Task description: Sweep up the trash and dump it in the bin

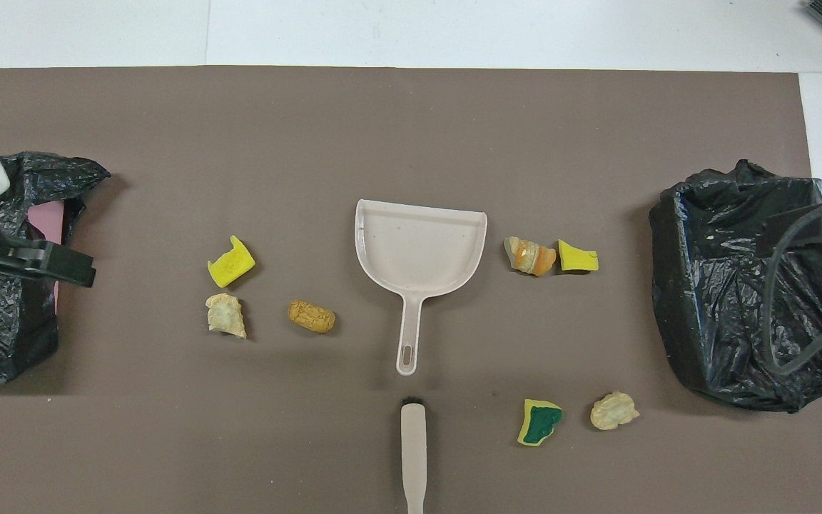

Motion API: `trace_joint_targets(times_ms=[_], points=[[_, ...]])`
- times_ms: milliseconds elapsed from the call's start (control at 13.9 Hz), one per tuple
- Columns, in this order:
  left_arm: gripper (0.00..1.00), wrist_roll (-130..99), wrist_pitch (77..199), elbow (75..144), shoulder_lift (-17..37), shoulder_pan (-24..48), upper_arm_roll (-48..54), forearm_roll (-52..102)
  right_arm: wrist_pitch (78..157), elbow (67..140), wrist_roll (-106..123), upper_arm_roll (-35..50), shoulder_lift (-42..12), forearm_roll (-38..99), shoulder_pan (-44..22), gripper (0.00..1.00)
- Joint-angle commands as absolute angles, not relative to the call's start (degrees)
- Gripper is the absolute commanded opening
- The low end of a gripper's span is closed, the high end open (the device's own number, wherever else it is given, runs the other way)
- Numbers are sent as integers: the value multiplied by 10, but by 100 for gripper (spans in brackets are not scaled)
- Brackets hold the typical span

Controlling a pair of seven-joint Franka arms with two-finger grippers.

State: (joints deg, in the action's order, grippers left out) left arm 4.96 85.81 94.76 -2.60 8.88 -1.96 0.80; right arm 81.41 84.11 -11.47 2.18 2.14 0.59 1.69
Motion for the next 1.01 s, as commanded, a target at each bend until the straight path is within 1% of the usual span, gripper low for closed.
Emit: trace_joint_targets(times_ms=[0, 216, 361, 505, 649, 721, 938], points=[[100, 39, 908, 1042, -70, 136, -27, 19, 816, 846, -102, 23, 26, 8, 32, 100], [100, -42, 998, 1153, -117, 210, -26, 22, 835, 849, -108, 25, 26, 7, 26, 100], [100, -100, 1046, 1213, -136, 264, -26, 23, 845, 863, -121, 31, 26, 7, 21, 100], [100, -131, 1076, 1255, -136, 315, -26, 27, 880, 895, -157, 35, 27, 7, -6, 100], [100, -165, 1124, 1310, -152, 362, -25, 39, 919, 920, -200, 35, 25, 7, -37, 100], [100, -178, 1149, 1337, -160, 386, -25, 44, 934, 928, -208, 35, 22, 7, -45, 100], [100, -266, 1235, 1405, -155, 479, -26, 45, 963, 939, -214, 35, 5, 9, -80, 100]])
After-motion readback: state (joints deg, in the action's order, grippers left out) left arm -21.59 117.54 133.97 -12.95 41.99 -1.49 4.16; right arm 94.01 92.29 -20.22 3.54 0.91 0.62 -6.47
